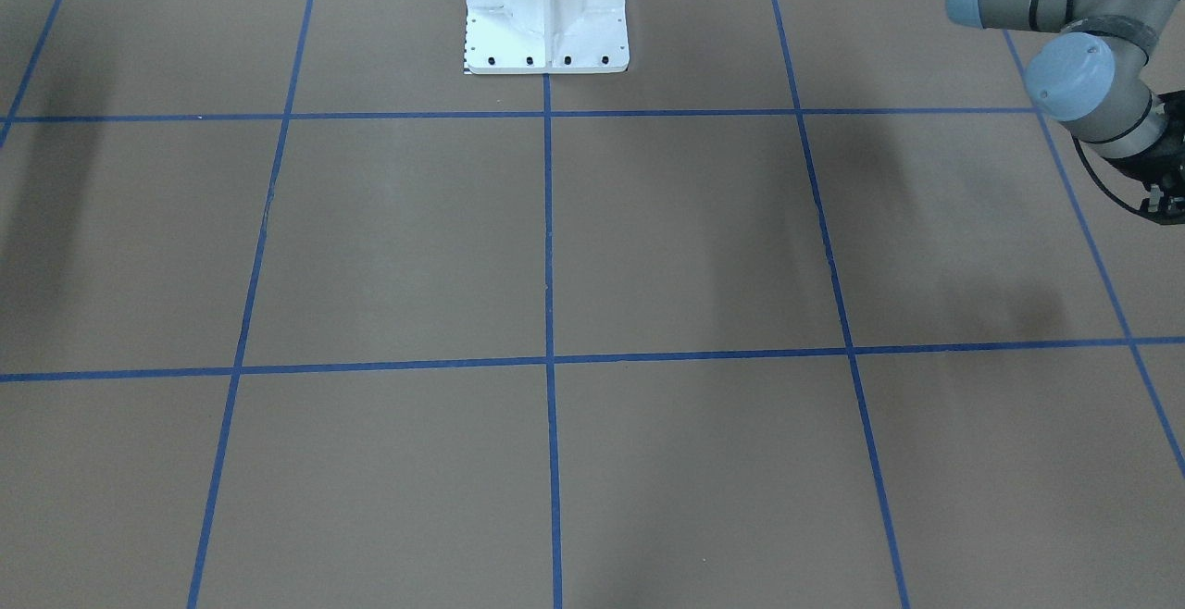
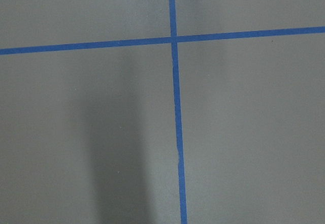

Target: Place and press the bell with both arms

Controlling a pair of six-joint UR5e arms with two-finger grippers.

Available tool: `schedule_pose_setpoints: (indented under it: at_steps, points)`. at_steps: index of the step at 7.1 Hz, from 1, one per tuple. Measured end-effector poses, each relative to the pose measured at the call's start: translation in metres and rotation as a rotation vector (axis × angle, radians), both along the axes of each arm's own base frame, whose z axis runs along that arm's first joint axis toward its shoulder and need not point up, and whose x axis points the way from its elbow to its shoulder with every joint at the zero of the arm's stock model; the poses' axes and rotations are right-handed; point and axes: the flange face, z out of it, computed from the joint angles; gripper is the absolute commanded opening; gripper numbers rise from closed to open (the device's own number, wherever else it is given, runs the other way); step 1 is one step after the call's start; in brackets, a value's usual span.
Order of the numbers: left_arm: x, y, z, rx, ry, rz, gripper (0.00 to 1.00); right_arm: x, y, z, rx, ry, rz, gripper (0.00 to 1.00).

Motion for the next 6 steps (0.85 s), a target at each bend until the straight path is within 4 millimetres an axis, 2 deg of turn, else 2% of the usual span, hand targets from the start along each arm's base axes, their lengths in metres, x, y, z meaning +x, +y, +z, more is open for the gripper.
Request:
schedule_pose_setpoints:
  at_steps: [2, 3, 4, 6]
  points:
    - [0.030, -0.044, -0.074, 0.121, 0.059, 0.190, 0.00, 0.000, -0.001, 0.002, -0.004, 0.000, 0.001, 1.00]
    - [0.054, -0.058, -0.115, 0.197, 0.092, 0.263, 0.00, 0.000, -0.002, 0.001, -0.002, 0.000, 0.001, 1.00]
    - [0.089, -0.059, -0.162, 0.290, 0.135, 0.351, 0.00, 0.000, -0.003, 0.000, 0.002, 0.000, 0.000, 1.00]
    - [0.168, -0.032, -0.247, 0.467, 0.224, 0.510, 0.00, -0.002, -0.005, -0.001, 0.007, 0.002, -0.006, 1.00]
